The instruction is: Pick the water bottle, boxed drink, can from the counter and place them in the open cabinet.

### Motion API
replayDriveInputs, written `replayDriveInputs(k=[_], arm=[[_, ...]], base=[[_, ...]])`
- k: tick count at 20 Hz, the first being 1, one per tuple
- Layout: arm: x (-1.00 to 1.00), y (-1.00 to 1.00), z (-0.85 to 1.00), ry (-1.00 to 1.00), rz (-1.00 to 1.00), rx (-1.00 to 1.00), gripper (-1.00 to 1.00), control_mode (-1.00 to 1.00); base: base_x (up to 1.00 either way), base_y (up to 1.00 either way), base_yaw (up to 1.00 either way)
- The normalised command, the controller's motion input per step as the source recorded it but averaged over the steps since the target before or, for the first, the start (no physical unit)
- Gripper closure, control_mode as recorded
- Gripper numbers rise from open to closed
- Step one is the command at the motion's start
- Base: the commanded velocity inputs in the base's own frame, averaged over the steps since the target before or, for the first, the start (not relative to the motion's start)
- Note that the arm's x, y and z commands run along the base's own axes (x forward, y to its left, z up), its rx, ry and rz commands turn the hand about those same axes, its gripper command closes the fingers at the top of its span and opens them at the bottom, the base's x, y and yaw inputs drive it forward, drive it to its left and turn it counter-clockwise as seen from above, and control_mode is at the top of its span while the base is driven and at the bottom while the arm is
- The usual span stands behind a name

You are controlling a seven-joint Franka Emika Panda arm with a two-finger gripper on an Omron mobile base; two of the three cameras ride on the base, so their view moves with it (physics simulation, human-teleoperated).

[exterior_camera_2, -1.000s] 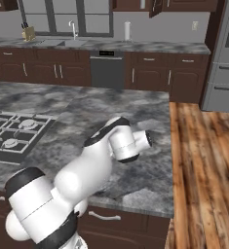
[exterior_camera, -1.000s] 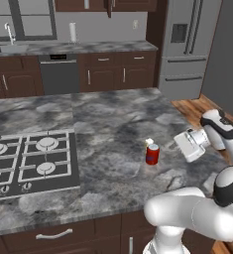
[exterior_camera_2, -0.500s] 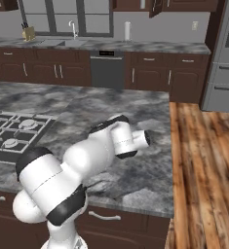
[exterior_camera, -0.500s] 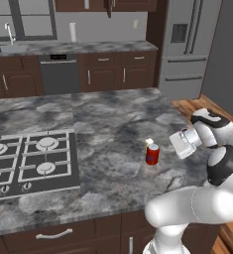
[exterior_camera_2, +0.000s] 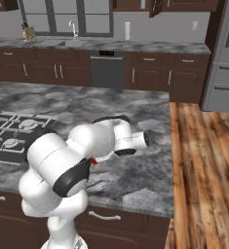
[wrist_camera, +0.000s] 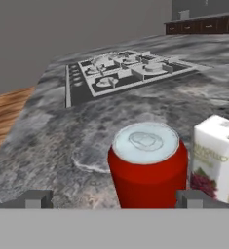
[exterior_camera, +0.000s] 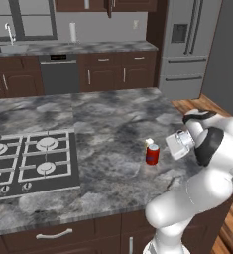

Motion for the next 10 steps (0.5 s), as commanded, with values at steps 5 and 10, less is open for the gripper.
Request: replayDriveInputs(k=[5,10], arm=[[0.14,0.0,-0.24,0.0,0.0,0.0,-1.0,-1.0],[0.13,0.0,-0.19,0.0,0.0,0.0,-1.0,-1.0]], base=[[0.0,0.0,0.0],[0.0,0.0,0.0]])
